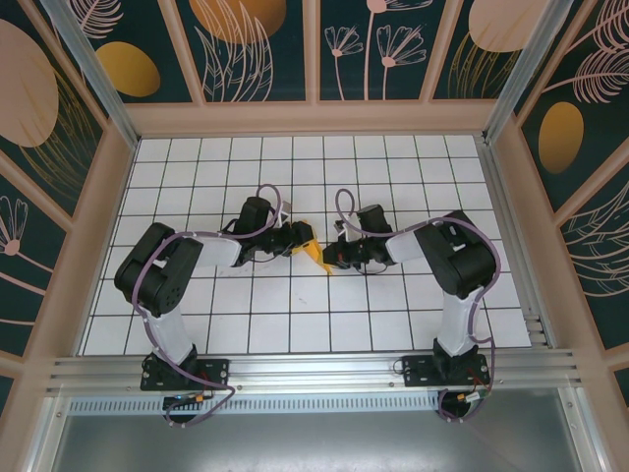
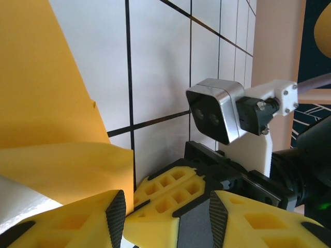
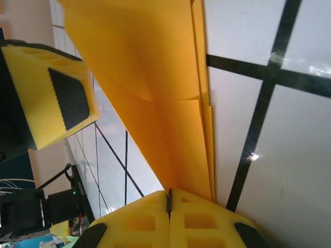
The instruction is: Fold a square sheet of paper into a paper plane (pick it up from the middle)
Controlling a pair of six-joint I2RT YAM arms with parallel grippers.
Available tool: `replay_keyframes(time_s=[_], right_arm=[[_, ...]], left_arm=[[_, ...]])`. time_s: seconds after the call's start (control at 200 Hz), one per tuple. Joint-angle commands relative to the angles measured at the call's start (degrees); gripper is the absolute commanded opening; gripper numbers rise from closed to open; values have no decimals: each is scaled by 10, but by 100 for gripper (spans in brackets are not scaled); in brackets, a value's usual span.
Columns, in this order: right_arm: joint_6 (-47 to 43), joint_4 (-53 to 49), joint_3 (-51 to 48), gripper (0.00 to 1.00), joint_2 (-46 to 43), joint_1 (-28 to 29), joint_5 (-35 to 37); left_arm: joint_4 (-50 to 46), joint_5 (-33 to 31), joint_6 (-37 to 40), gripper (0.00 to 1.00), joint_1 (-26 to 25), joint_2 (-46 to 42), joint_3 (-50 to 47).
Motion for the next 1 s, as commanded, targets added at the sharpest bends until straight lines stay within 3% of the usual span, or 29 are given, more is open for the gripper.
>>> replay_keyframes(time_s=[0.0, 0.33, 0.996], right_arm=[[20, 26, -2, 0, 17, -10, -13], [58, 72, -14, 0, 16, -19, -49], [79, 81, -17, 0, 27, -24, -55]], left_arm=[[21, 12, -2, 49, -6, 13, -3], [21, 13, 5, 47, -8, 30, 4], [-38, -20, 21, 46, -9, 57, 32]])
